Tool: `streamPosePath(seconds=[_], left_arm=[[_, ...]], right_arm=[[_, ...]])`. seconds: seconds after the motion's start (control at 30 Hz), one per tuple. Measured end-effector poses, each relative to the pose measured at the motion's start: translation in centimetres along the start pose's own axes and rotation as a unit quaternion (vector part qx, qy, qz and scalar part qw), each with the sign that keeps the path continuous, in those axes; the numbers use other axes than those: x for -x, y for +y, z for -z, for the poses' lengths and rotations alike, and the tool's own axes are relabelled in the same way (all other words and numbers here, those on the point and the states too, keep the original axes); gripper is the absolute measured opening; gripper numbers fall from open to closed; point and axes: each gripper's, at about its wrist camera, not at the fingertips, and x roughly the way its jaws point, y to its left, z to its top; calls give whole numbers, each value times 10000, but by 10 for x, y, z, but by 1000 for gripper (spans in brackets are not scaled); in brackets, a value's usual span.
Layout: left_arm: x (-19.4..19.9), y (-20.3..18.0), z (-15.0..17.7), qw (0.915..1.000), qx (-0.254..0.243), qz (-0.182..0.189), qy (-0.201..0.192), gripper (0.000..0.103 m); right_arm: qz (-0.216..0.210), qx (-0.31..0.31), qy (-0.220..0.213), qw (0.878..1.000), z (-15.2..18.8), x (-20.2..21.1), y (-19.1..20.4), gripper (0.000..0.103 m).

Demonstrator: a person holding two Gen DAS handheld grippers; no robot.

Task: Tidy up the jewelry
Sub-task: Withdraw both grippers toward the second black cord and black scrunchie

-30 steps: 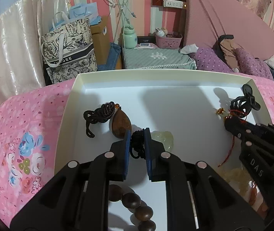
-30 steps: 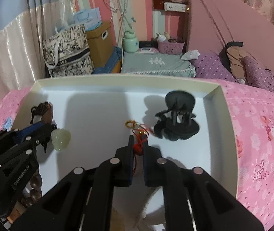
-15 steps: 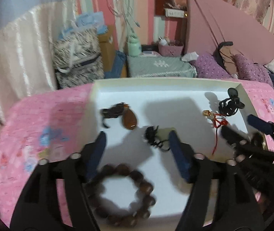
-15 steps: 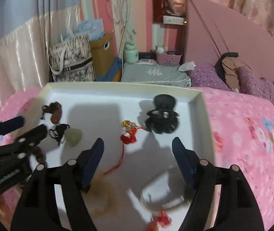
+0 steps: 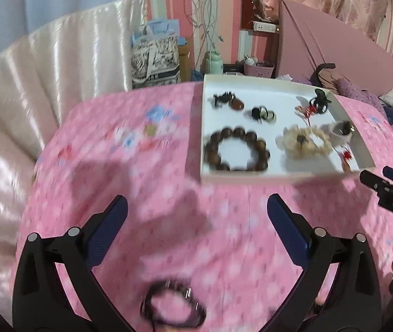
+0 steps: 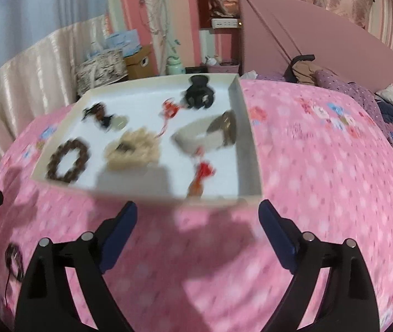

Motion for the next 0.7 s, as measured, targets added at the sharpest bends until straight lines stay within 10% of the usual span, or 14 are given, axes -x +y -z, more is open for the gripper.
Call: streamPosePath(seconds=[0.7], left_arm=[[17,30,107,9984,469,195,262,100]], right_arm=[[-234,371,-458,9980,100,60,46,92]])
